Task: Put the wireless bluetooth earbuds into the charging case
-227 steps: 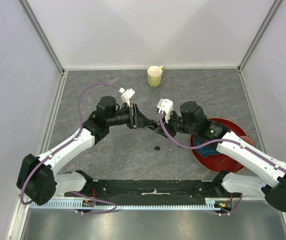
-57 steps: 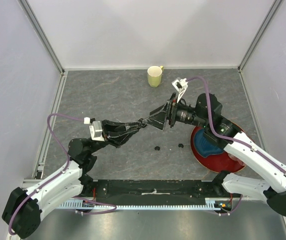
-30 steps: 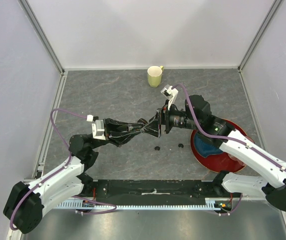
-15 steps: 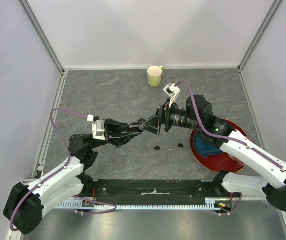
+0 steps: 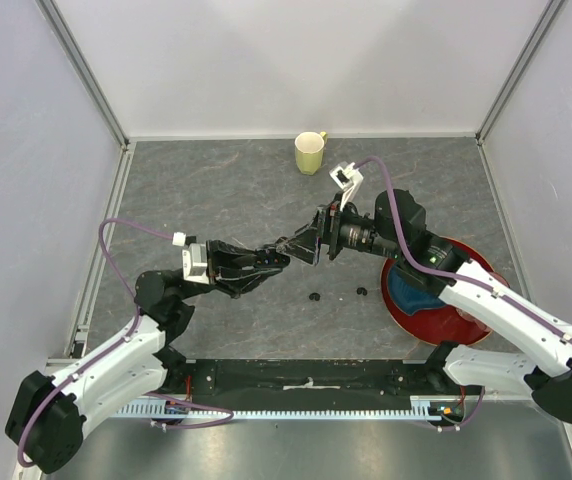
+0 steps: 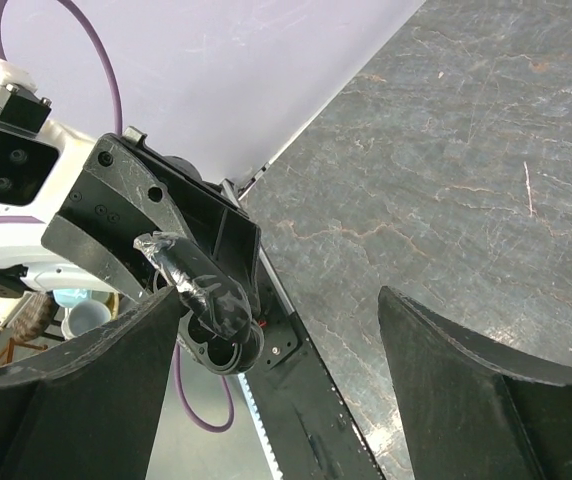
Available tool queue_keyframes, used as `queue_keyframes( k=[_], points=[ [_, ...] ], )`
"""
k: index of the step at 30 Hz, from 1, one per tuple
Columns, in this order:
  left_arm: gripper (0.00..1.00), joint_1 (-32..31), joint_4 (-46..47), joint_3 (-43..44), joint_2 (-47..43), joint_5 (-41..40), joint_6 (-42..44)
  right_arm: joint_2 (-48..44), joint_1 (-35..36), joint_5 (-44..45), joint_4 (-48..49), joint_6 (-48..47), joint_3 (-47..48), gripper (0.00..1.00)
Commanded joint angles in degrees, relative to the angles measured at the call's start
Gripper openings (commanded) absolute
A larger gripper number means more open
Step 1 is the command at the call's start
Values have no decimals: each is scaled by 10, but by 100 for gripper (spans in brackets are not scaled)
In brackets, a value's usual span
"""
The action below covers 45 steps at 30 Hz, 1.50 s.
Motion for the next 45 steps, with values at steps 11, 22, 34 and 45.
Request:
queue_keyframes(
  k=[11, 22, 34, 45],
  points=[
    [2, -7, -32, -17, -36, -30, 17, -62, -4, 59, 63, 12, -1, 92],
    [2, -7, -27, 1, -28, -54, 47, 20, -4, -66, 48, 136, 8, 93],
    [2, -7, -10, 4, -15, -79, 72, 49, -3, -131, 190, 335, -67, 92],
    [2, -7, -9, 3, -12, -87, 79, 62, -4, -158, 220, 390, -82, 61]
  ],
)
